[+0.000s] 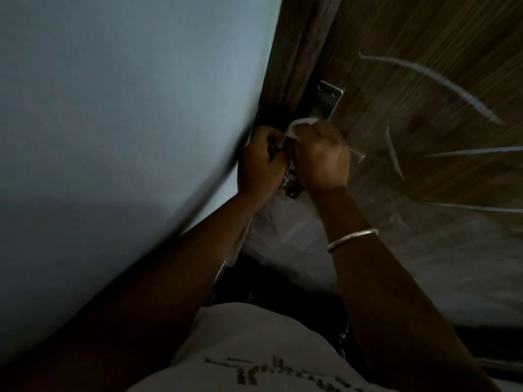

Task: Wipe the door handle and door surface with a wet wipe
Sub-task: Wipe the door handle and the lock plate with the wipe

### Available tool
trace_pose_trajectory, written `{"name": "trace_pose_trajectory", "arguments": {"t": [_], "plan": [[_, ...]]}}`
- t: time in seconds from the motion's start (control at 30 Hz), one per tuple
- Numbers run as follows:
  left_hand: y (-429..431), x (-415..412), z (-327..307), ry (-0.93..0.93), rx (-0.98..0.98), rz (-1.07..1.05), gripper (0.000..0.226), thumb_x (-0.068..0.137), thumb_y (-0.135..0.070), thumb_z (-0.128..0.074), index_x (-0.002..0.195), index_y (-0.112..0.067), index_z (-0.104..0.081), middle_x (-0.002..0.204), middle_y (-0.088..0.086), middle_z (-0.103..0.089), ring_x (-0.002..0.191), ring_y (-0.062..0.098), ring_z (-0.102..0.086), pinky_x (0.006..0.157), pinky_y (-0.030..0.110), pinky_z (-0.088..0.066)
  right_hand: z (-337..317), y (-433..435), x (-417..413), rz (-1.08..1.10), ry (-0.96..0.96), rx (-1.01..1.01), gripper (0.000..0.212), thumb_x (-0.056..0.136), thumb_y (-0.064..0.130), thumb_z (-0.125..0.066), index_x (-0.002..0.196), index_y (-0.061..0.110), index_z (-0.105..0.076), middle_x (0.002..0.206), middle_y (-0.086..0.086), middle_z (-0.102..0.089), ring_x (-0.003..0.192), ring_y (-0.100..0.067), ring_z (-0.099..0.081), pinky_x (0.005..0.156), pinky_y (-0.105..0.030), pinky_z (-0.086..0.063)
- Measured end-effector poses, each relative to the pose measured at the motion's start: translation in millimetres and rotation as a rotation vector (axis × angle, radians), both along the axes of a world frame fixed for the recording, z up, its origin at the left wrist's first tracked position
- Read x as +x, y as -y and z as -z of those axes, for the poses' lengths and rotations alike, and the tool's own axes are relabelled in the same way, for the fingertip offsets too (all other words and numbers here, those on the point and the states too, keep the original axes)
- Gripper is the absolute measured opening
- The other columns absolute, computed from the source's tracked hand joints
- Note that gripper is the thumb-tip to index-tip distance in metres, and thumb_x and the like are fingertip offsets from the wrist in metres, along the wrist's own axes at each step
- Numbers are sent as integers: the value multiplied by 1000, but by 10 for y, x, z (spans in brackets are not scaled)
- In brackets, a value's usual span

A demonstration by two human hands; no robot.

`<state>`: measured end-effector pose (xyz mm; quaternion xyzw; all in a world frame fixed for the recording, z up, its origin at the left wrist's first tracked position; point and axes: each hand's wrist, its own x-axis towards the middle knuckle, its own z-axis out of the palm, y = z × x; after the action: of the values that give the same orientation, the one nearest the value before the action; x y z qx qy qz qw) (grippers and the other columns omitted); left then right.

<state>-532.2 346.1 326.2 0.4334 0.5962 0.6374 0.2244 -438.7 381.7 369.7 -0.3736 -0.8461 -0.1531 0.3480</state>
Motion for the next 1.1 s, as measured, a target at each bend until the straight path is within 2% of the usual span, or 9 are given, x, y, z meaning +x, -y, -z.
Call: {"name": "trace_pose_trajectory", "arguments": {"t": [0.23,0.33,0.43,0.53,0.67,0.83,0.93,1.0,1.1], "plan": [[-19,22,-14,-37,0,39,18,82,-9,-57,95,-20,-52,71,-2,-58,61,10,-57,56,27,-48,160,109,546,131,-83,-86,19,81,11,-59,90,-3,-68,81,-24,-66,69,-36,-66,59,-39,-56],[2,67,-6,-70,21,66,17,79,-16,-56,95,-21,-51,71,-5,-59,62,10,-58,56,26,-48,88,89,329,77,-54,-75,9,76,5,-70,82,-1,-70,75,-21,-66,62,-33,-65,52,-34,-54],[5,103,-5,-70,40,60,17,80,-26,-54,95,-18,-53,71,-14,-55,62,-3,-55,55,19,-46,11,30,111,59,11,-76,8,70,5,-76,73,2,-69,68,-17,-65,57,-29,-64,46,-27,-50],[15,77,-3,-55,23,45,23,81,-29,-55,98,-14,-55,75,-9,-59,65,0,-58,59,26,-50,19,51,142,51,14,-66,8,75,6,-71,80,0,-69,76,-20,-67,64,-32,-66,52,-32,-54],[52,16,39,-48,-1,39,17,82,-11,-57,99,-14,-54,79,11,-63,68,25,-61,61,45,-53,87,189,552,151,-188,-79,16,78,7,-65,89,-1,-71,84,-24,-67,70,-35,-67,61,-31,-52],[47,51,22,-100,12,72,21,78,-13,-53,97,-21,-52,78,11,-63,67,13,-58,58,23,-47,109,162,807,302,-402,-172,14,75,5,-69,89,1,-71,90,-22,-68,78,-31,-65,68,-22,-45],[38,57,12,-96,23,79,21,78,-12,-54,98,-20,-53,78,13,-64,65,14,-57,58,24,-47,98,91,961,228,-784,-330,15,77,6,-70,90,-2,-68,89,-17,-67,79,-19,-63,68,-13,-46],[29,64,13,-121,22,75,21,78,-13,-54,97,-22,-52,75,12,-63,63,15,-57,58,26,-48,73,58,1019,158,-1043,-470,11,80,3,-68,90,5,-65,89,-9,-66,82,-11,-63,72,-18,-51],[14,81,30,-168,26,86,21,79,-13,-55,98,-21,-52,72,10,-62,62,16,-58,58,32,-50,99,66,951,108,-1163,-626,19,83,1,-64,94,16,-62,92,-4,-65,86,-13,-63,76,-29,-53]]}}
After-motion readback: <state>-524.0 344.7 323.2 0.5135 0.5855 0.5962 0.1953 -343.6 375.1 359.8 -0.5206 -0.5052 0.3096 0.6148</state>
